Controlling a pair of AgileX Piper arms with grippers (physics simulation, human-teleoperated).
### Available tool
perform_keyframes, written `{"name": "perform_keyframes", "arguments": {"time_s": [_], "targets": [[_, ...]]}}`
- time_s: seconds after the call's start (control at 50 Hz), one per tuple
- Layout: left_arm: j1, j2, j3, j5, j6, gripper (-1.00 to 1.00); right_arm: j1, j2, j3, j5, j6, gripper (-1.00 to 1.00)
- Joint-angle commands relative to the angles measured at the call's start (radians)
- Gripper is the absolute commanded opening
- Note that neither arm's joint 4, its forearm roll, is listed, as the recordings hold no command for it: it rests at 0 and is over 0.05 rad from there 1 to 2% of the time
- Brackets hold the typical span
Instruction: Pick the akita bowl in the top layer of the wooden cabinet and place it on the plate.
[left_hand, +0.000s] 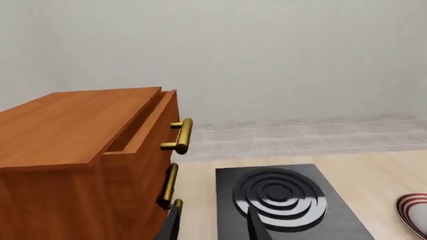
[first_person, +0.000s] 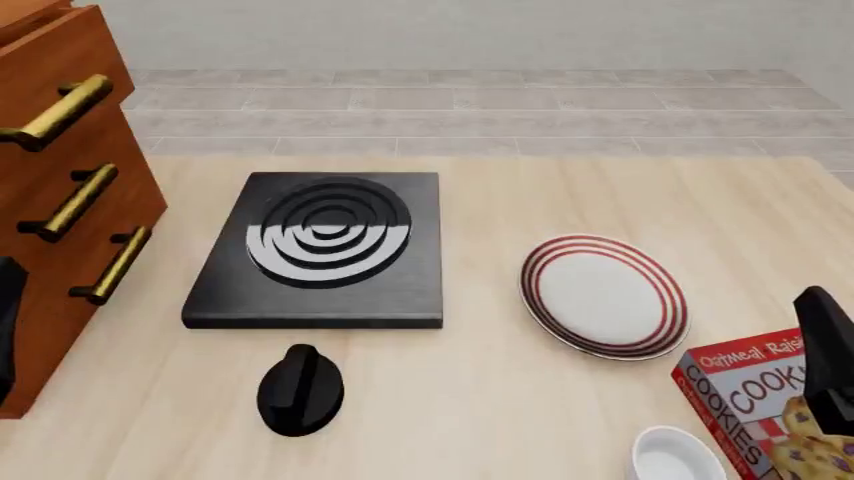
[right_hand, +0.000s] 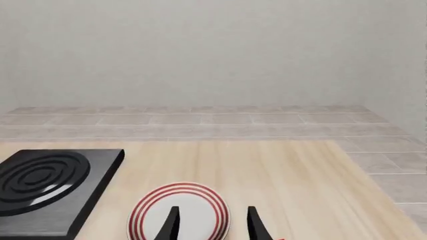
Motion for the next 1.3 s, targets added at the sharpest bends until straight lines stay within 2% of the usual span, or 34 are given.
{"name": "perform_keyframes", "arguments": {"time_s": [0.02,0.28,0.48,0.58,1.06,1.3], "targets": [[-0.025,0.0,-0.082,0.044,0.026,1.0,-0.002,0.0,-0.001,-0.002,0.002,1.0],[-0.055,0.0,-0.202,0.115,0.023,1.0,-0.002,0.0,-0.002,-0.002,0.003,1.0],[-0.068,0.0,-0.328,0.221,0.015,1.0,-0.002,0.0,-0.003,-0.002,0.004,1.0],[-0.084,0.001,-0.366,0.266,0.053,1.0,-0.001,0.0,-0.003,-0.001,0.003,1.0],[-0.089,0.173,-0.564,0.32,0.051,1.0,0.003,0.0,-0.004,-0.001,0.006,1.0],[-0.089,0.227,-0.704,0.4,0.061,1.0,0.002,0.0,-0.007,0.006,0.003,1.0]]}}
